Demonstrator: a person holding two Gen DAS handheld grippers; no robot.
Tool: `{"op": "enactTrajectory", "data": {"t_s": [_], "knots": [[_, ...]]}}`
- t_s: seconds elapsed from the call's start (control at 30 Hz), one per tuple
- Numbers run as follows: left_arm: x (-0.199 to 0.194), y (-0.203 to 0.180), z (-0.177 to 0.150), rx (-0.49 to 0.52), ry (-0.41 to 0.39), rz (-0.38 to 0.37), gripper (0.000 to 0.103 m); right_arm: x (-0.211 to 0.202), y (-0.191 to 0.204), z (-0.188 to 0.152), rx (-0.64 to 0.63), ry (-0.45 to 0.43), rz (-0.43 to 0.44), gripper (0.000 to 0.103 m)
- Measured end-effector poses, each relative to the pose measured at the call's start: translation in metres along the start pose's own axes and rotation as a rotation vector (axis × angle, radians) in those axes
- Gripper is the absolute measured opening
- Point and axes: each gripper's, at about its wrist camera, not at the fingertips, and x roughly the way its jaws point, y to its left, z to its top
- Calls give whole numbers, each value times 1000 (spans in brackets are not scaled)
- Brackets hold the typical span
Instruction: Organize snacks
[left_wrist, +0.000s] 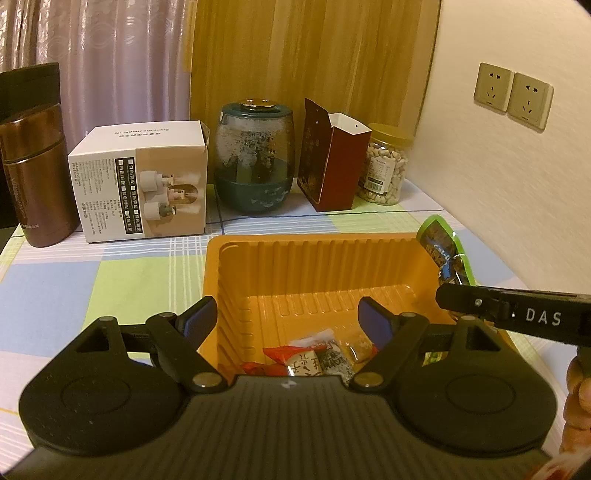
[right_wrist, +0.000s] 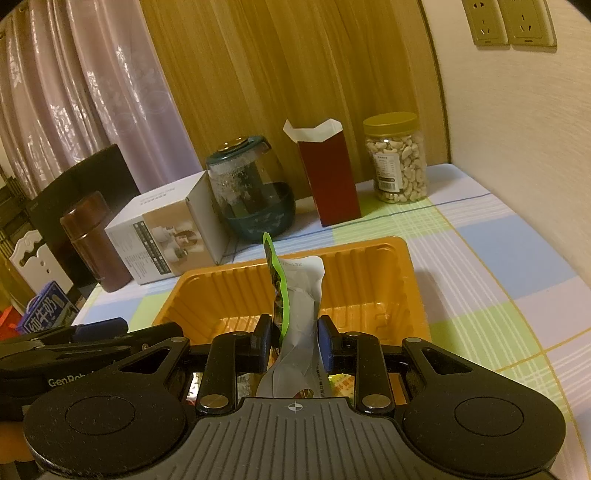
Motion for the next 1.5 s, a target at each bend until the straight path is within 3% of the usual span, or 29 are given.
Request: {"op": "enactTrajectory", "data": {"t_s": [0.2,0.27,0.3,0.9,1.13,1.5], "knots": [[0,1,0,3,2,10,82,-1,-5,1,35,-41,42,30],[0,2,-1,3,0,19,85,-4,-9,1,58,-60,28,69],[-1,3,-1,4,-4,25,86,-5,-12,2,69,-74,19,73],[-28,10,-6,-54,-19,54,103,-39,-31,3,113,-148,-54,73],[-76,17,-15,-107,-47,75,103,-72,-27,-10,128,-144,-62,73],[-160,-8,-56,-103,-21,114,103,-141,2,-54,61,-47,-75,73]]}}
